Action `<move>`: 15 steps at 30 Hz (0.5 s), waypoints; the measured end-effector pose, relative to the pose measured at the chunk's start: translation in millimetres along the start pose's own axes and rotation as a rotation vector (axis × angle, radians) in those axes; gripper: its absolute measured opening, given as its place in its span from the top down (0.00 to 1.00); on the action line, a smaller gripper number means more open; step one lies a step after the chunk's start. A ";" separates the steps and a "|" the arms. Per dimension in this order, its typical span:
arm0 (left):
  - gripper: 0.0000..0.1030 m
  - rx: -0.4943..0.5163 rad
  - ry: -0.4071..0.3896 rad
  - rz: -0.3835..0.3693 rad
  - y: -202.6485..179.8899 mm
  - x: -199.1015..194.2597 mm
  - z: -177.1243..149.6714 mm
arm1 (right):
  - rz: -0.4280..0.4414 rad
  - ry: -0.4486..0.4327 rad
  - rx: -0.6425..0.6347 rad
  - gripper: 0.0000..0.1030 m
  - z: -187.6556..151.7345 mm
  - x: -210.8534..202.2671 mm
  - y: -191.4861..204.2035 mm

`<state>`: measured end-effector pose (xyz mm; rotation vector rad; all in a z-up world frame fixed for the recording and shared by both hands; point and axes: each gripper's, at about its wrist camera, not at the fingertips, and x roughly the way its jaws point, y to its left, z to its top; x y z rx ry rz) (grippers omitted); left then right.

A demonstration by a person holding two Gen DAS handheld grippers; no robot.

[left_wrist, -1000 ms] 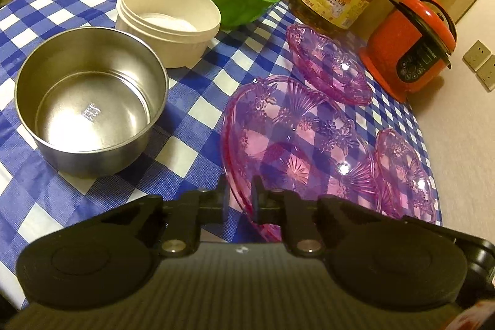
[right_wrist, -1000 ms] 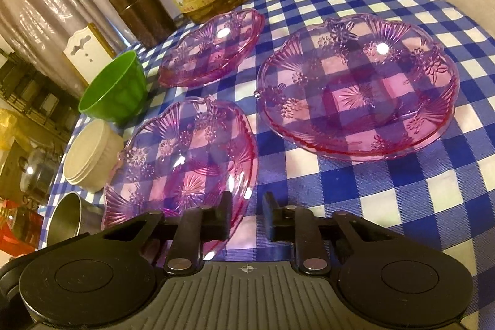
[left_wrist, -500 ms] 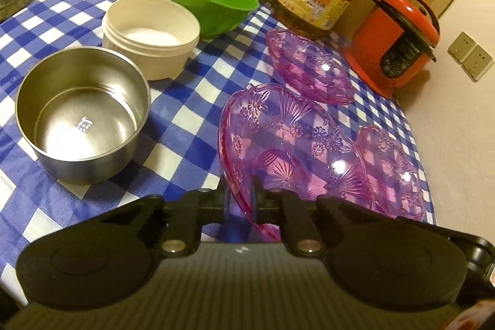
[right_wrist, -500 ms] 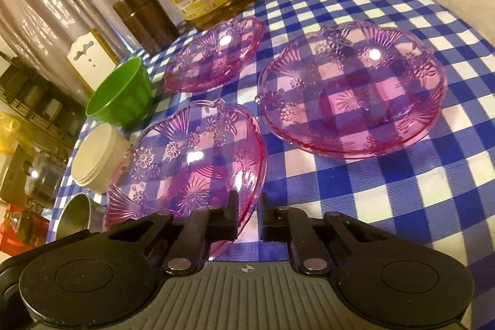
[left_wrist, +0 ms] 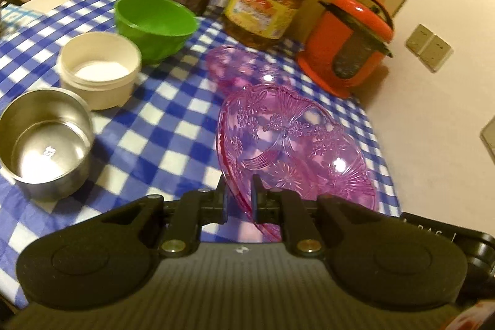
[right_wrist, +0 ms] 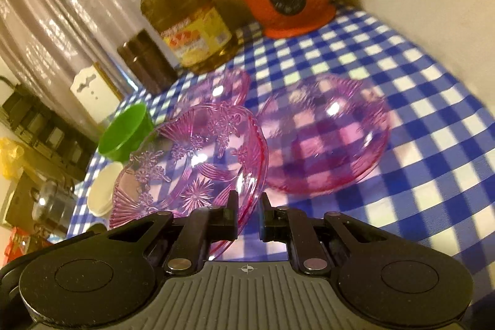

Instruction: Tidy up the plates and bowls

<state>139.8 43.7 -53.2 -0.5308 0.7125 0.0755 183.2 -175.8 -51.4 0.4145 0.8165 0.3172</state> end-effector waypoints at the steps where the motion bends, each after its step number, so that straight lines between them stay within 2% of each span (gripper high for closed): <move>1: 0.88 0.007 0.002 -0.007 -5.6 0.8 1.0 | -0.005 -0.008 0.003 0.89 2.6 -3.9 -2.7; 15: 0.88 0.095 0.057 -0.088 -67.8 34.8 1.3 | -0.075 -0.078 0.054 0.88 27.1 -28.8 -54.8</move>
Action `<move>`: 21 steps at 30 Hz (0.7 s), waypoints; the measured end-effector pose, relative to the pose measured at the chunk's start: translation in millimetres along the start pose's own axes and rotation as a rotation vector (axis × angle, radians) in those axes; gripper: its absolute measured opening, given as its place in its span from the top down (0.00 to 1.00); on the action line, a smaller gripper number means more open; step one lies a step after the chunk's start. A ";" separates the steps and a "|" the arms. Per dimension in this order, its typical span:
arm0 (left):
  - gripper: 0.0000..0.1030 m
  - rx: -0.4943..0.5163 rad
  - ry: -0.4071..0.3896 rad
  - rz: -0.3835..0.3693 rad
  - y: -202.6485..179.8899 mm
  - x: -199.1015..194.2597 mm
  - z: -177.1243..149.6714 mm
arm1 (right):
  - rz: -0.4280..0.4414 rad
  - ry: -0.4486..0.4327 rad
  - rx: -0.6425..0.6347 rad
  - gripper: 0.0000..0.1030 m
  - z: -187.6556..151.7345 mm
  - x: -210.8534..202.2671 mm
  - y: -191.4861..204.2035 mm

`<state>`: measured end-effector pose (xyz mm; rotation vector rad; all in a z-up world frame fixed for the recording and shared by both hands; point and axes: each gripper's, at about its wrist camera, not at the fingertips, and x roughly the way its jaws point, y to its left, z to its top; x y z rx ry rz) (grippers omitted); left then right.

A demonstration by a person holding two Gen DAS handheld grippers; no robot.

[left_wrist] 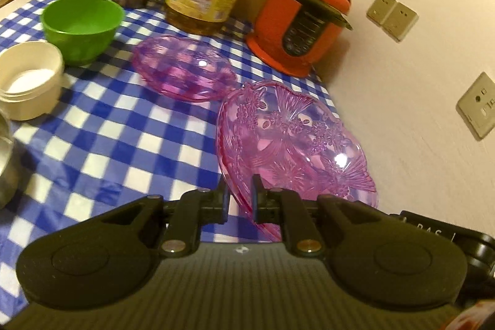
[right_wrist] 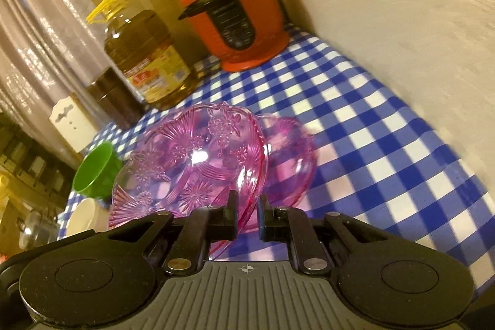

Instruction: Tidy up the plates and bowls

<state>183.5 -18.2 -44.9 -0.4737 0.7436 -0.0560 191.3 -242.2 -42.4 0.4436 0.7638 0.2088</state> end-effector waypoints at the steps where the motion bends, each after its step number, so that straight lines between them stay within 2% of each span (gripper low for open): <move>1: 0.88 0.009 0.003 -0.003 -3.6 3.4 1.2 | -0.005 -0.001 0.001 0.88 1.8 1.0 -2.7; 9: 0.88 0.067 0.033 -0.012 -18.1 31.9 13.4 | -0.029 -0.015 0.021 0.88 15.3 17.9 -21.1; 21: 0.87 0.106 0.083 -0.007 -13.5 72.2 19.9 | -0.058 -0.002 0.000 0.88 19.3 51.6 -28.6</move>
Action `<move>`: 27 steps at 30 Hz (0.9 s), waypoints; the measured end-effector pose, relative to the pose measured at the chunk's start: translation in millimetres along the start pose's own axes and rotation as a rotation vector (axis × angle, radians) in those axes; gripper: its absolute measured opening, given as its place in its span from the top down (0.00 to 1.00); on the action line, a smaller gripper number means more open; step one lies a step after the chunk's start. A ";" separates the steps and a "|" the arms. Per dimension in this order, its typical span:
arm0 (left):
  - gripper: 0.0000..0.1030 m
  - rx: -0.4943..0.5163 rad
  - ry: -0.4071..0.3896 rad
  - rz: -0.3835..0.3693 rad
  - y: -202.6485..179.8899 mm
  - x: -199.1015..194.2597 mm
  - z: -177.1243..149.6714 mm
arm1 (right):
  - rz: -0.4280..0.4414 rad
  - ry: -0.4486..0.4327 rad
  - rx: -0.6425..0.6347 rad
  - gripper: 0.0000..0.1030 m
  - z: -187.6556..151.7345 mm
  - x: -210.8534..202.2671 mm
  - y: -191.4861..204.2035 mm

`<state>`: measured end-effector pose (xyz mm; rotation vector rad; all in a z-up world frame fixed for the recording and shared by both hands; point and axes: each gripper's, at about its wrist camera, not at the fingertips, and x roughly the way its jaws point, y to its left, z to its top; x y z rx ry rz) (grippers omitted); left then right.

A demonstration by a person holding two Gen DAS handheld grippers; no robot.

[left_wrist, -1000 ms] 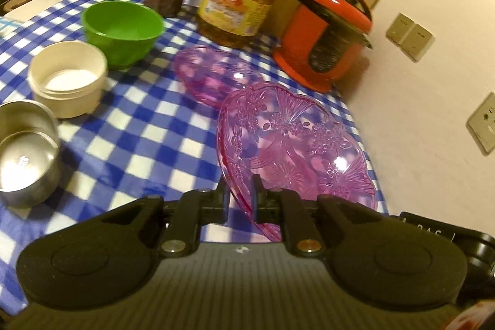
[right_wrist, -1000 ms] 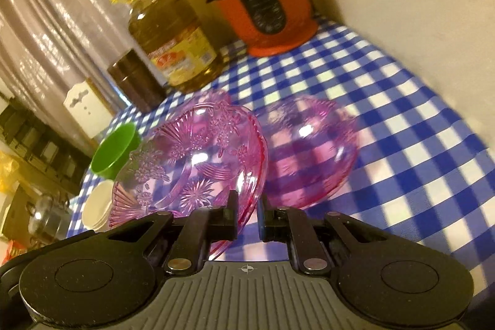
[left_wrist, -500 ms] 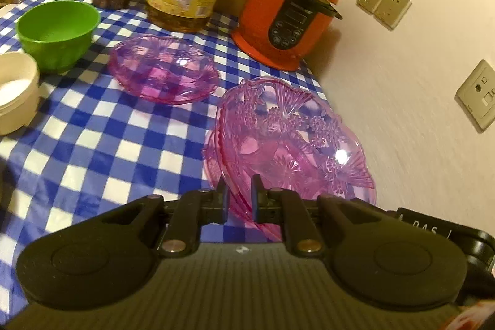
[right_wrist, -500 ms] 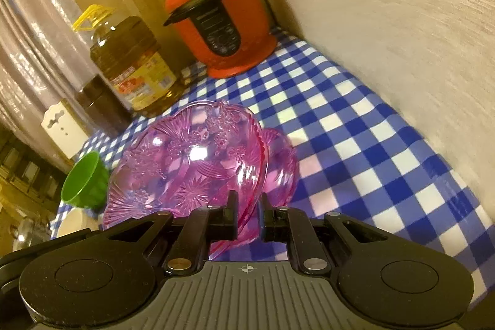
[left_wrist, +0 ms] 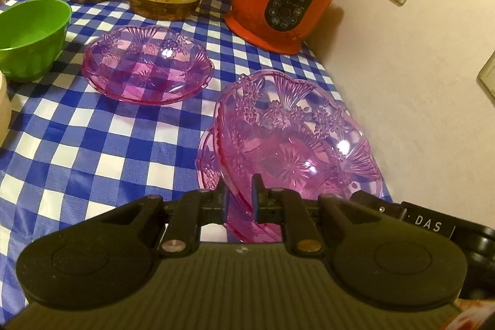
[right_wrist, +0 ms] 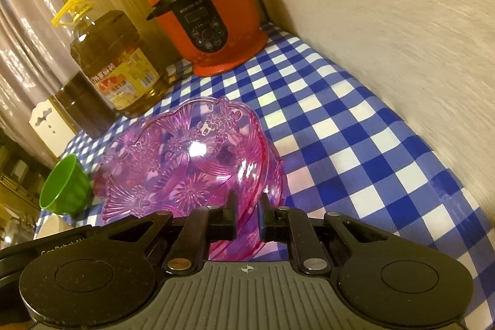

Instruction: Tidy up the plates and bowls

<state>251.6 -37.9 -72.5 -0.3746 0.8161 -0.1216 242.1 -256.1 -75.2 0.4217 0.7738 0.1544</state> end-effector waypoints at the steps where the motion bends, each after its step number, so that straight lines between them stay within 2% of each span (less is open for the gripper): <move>1: 0.87 -0.002 0.005 -0.002 1.3 2.4 -0.1 | -0.003 0.001 -0.002 0.88 -0.6 1.7 0.0; 20: 0.86 -0.008 0.042 -0.018 9.2 22.9 -0.1 | -0.050 0.015 -0.032 0.88 -1.9 17.0 2.9; 27: 0.83 0.027 0.038 -0.013 6.3 23.5 -0.2 | -0.053 0.011 -0.030 0.88 -2.6 17.4 2.7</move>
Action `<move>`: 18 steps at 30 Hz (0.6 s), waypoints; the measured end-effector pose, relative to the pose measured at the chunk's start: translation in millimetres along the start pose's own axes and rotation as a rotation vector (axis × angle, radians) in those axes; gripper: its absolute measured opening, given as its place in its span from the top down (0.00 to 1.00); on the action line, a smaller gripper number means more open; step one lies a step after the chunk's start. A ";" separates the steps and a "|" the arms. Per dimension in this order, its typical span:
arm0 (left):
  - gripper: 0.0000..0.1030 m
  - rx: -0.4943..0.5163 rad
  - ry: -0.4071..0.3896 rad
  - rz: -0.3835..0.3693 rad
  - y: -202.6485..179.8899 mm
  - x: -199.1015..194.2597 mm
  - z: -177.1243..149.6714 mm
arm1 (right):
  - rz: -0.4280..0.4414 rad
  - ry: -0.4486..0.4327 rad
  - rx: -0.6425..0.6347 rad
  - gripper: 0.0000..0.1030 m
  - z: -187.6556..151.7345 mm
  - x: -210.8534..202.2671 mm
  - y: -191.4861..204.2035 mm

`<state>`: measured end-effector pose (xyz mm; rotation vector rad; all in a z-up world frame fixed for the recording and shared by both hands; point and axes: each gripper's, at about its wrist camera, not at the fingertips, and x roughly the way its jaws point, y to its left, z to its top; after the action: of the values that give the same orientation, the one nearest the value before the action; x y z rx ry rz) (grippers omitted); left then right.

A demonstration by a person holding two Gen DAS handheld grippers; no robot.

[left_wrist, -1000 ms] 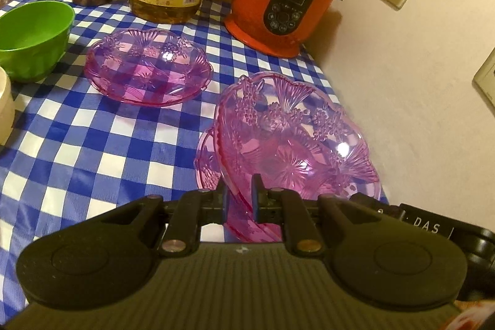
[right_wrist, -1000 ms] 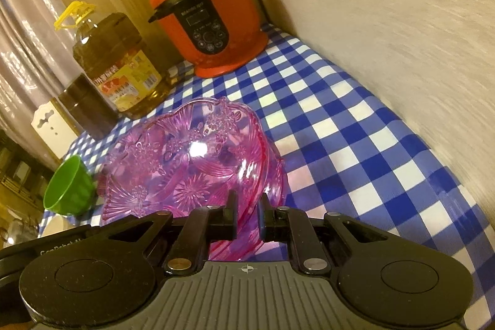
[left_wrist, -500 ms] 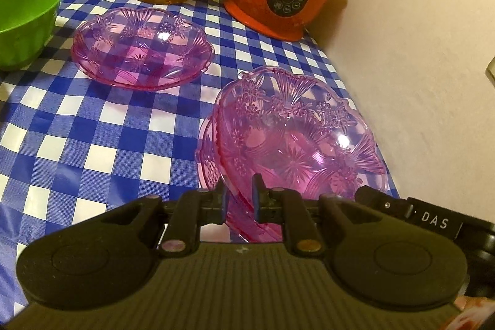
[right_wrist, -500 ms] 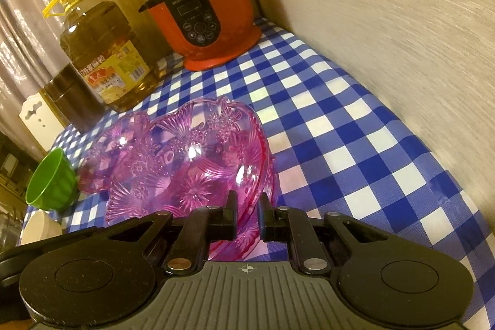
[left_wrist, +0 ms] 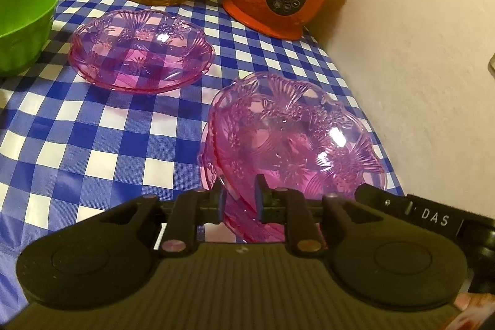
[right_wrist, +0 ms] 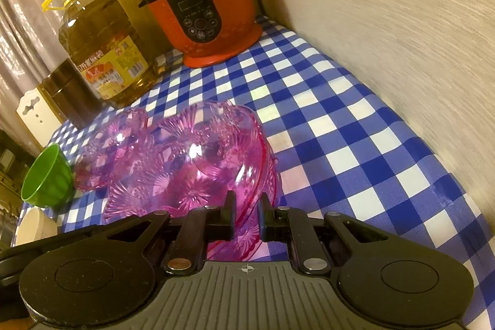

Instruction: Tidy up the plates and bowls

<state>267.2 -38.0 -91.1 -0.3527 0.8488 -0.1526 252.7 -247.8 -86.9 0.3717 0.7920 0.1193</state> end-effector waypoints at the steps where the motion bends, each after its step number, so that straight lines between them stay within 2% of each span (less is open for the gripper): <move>1: 0.83 0.005 0.000 0.000 -0.4 0.0 -0.1 | 0.000 -0.002 0.002 0.88 0.0 -0.3 0.0; 5: 0.82 0.043 -0.014 0.007 -3.7 -1.0 0.3 | -0.001 -0.003 0.005 0.87 0.4 0.1 -0.3; 7: 0.78 0.085 -0.032 0.024 -7.5 -2.3 0.4 | -0.005 -0.002 0.005 0.84 0.7 1.1 -0.5; 8: 0.75 0.103 -0.041 0.024 -8.9 -3.4 0.6 | -0.004 -0.002 0.007 0.77 0.9 1.4 -0.5; 9: 0.72 0.111 -0.045 0.034 -9.8 -4.0 0.8 | 0.004 -0.007 0.009 0.62 1.0 1.2 -0.9; 11: 0.68 0.105 -0.045 0.037 -8.8 -4.1 1.2 | 0.013 -0.030 0.014 0.48 1.0 -1.6 -1.3; 14: 0.66 0.093 -0.040 0.037 -5.7 -4.3 0.6 | 0.012 -0.060 0.007 0.48 2.3 -6.0 -1.1; 18: 0.63 0.082 -0.038 0.033 -1.8 -6.4 -1.9 | 0.007 -0.057 0.019 0.48 2.1 -5.9 -3.4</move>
<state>261.6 -38.4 -87.1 -0.2637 0.8084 -0.1495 250.0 -253.0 -82.9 0.3944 0.7364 0.1075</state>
